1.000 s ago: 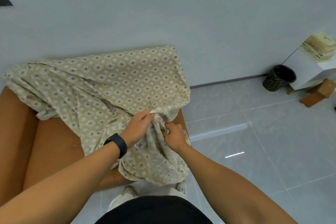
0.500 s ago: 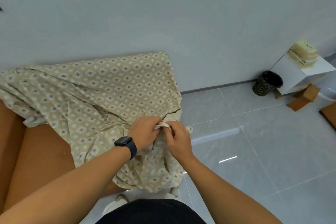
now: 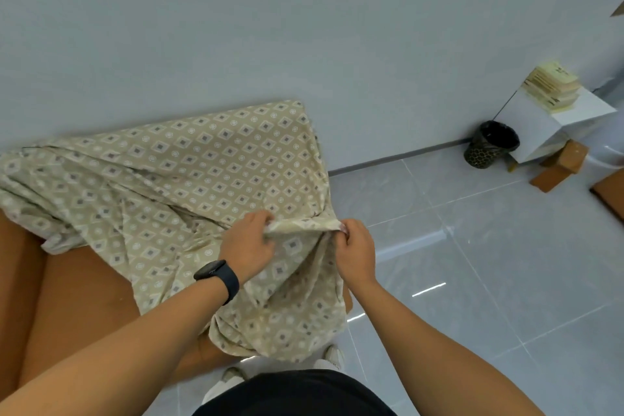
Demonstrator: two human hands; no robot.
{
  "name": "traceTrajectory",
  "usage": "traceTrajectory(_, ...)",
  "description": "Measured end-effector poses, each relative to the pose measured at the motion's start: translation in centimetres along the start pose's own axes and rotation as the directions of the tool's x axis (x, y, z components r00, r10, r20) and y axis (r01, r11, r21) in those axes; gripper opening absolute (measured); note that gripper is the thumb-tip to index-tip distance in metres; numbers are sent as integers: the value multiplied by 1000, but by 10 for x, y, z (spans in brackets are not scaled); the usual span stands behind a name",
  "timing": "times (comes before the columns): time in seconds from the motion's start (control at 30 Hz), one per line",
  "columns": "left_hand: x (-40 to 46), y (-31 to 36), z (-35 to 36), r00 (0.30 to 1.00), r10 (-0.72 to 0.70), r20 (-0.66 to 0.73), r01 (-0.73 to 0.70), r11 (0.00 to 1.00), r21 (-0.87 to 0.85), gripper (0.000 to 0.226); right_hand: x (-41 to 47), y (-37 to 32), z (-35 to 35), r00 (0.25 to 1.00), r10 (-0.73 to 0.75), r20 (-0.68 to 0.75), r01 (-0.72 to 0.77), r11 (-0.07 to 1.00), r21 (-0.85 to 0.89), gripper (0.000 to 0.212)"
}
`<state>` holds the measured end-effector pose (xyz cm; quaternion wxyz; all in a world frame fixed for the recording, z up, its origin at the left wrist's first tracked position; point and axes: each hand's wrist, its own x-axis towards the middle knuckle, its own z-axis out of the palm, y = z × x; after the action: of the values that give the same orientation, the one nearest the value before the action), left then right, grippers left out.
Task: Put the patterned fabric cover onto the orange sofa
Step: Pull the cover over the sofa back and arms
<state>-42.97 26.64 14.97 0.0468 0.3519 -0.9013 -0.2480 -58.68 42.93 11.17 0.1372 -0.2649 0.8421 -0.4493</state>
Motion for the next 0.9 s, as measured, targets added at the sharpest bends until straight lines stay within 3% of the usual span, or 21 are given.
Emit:
traceTrajectory(0.07, 5, 22, 3, 989, 142, 45, -144, 988, 51, 51, 5, -20, -11, 988, -141, 58, 139, 990, 30, 17)
traceTrajectory(0.13, 11, 52, 7, 972, 215, 92, -219, 975, 36, 35, 7, -31, -21, 968, -240, 77, 237, 970, 46, 15)
traceTrajectory(0.2, 18, 74, 11, 980, 167, 112, -156, 982, -104, 10, 7, -30, -29, 971, -233, 45, 228, 969, 95, 8)
traceTrajectory(0.23, 18, 81, 14, 983, 147, 107, -121, 969, -217, 10, 6, -26, -35, 984, -176, 25, 170, 972, 161, 2)
traceTrajectory(0.3, 15, 91, 18, 982, 165, 86, -119, 911, -396, 13, 4, -15, -45, 999, -5, 35, -6, 949, 316, 29)
traceTrajectory(0.37, 8, 98, 20, 979, 190, 69, -132, 860, -493, 14, 2, 2, -51, 973, 138, 186, -202, 899, 388, 47)
traceTrajectory(0.47, 5, 107, 17, 991, 124, 56, -65, 793, -606, 19, -5, 31, -46, 832, 212, 513, -423, 840, 339, 50)
traceTrajectory(0.53, 4, 109, 14, 995, 91, 40, -43, 758, -651, 23, -8, 44, -37, 774, 240, 586, -454, 855, 250, 57)
traceTrajectory(0.57, 4, 110, 13, 996, 80, 31, -40, 745, -665, 25, -7, 47, -32, 781, 240, 576, -436, 870, 229, 51)
traceTrajectory(0.67, 5, 109, 12, 997, -52, -54, 2, 738, -674, 24, 0, 45, -31, 844, 218, 490, -387, 880, 274, 30)
traceTrajectory(0.73, 8, 104, 15, 953, -263, -149, 101, 741, -664, 23, 6, 42, -38, 845, 217, 489, -393, 872, 293, 9)
traceTrajectory(0.8, 13, 93, 17, 873, -451, -186, 242, 730, -639, 22, 9, 43, -46, 847, 200, 493, -359, 899, 251, 25)
traceTrajectory(0.83, 16, 85, 21, 851, -503, -154, 322, 730, -603, 24, 9, 44, -50, 843, 183, 506, -333, 916, 224, 32)
traceTrajectory(0.9, 18, 69, 33, 839, -543, 42, 496, 730, -470, 22, 4, 46, -56, 831, 151, 535, -273, 950, 155, 31)
